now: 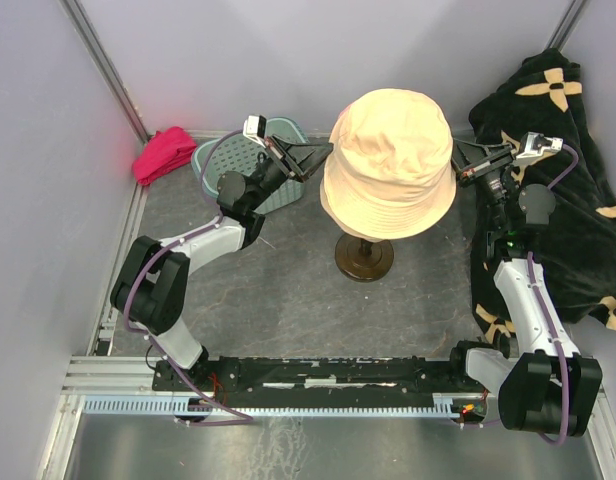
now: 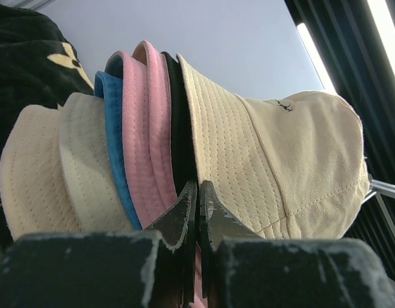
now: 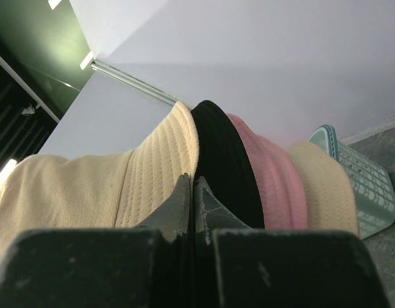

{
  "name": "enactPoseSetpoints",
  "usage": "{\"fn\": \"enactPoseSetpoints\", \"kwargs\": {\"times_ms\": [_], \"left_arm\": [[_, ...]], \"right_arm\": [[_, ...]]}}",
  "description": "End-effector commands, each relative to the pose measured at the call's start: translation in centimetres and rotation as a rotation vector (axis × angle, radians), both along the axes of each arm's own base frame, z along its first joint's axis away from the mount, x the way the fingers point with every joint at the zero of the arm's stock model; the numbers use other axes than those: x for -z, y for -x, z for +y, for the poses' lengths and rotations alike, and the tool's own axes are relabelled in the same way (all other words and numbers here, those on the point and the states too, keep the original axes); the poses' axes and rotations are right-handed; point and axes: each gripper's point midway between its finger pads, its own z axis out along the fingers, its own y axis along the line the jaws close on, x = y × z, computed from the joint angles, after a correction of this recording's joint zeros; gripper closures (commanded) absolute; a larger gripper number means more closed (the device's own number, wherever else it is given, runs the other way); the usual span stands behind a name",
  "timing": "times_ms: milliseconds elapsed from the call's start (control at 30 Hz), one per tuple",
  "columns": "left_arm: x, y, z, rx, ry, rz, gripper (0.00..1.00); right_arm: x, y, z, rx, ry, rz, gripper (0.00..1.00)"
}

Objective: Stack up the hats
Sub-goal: Stack the hat on the hat.

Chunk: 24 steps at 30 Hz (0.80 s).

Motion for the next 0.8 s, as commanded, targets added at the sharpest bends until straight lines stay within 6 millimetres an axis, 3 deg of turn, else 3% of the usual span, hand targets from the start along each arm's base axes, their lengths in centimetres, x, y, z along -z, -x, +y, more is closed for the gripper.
{"fn": "enactPoseSetpoints", "kwargs": {"times_ms": [0,200,333,500,667,767], "left_arm": [[25.2,1.3,-0.4,0.113,-0.519,0.577,0.97],[25.8,1.8,-0.8,0.125,-0.530,0.587,0.97],[25.1,1.6,-1.1,0.133,-0.520,0.571,0.97],[22.9,1.1,-1.4,0.131,-0.475,0.528,0.97],[22.3,1.0,-1.4,0.124,-0.470,0.520,0.97],[22.0,0.9,-1.4,0.121,-0.464,0.515,0.97]], "right_arm": [[15.1,-0.9,0.0,-0.043,0.078,0.470,0.99],[15.5,-0.7,0.4,-0.056,0.092,0.478,0.99],[14.1,-0.6,0.5,-0.055,0.110,0.442,0.99],[10.4,-0.5,0.3,-0.034,0.150,0.340,0.99],[5.4,-0.2,0.3,-0.011,0.213,0.211,0.99],[3.7,-0.2,0.3,-0.009,0.214,0.172,0.99]]}}
